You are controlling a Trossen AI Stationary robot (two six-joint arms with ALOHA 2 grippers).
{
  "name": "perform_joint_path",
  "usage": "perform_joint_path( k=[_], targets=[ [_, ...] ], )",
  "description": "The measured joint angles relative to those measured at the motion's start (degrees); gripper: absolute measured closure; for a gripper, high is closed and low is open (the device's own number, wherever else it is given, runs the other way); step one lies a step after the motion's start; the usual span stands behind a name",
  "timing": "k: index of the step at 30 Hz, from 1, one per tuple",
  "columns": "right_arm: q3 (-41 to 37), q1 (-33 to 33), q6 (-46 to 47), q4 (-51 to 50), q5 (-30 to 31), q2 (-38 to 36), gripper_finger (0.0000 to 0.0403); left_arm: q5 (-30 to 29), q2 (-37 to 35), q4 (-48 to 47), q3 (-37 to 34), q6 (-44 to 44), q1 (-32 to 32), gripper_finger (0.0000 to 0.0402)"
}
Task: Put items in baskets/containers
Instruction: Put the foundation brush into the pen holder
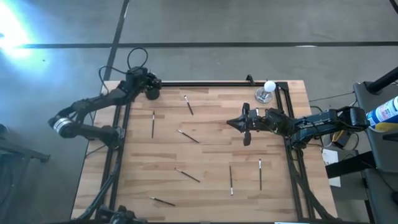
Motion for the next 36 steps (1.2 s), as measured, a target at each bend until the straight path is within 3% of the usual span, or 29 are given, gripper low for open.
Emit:
perform_joint_path(
  k=[13, 20, 30, 36],
  targets=[
    [-0.2, 0.0, -1.5, -0.4, 0.0, 0.0, 0.0394, 0.7, 6.7, 2.7, -0.6, -3.2, 0.0, 0.0388],
    [-0.2, 0.0, -1.6, -0.4, 0.0, 0.0, 0.0394, 2.0, 5.3, 1.1, -2.0, -4.7, 0.0, 0.0341],
    [-0.2, 0.0, -1.2, -0.4, 0.0, 0.0, 0.0394, 4.0, -3.7, -3.8, -2.1, -1.9, -0.9, 0.0314],
    [-0.1, 0.0, 3.6, -4.4, 2.3, 0.0, 0.0394, 9.3, -12.5, -4.0, -2.5, -1.5, -6.5, 0.0324]
  ],
)
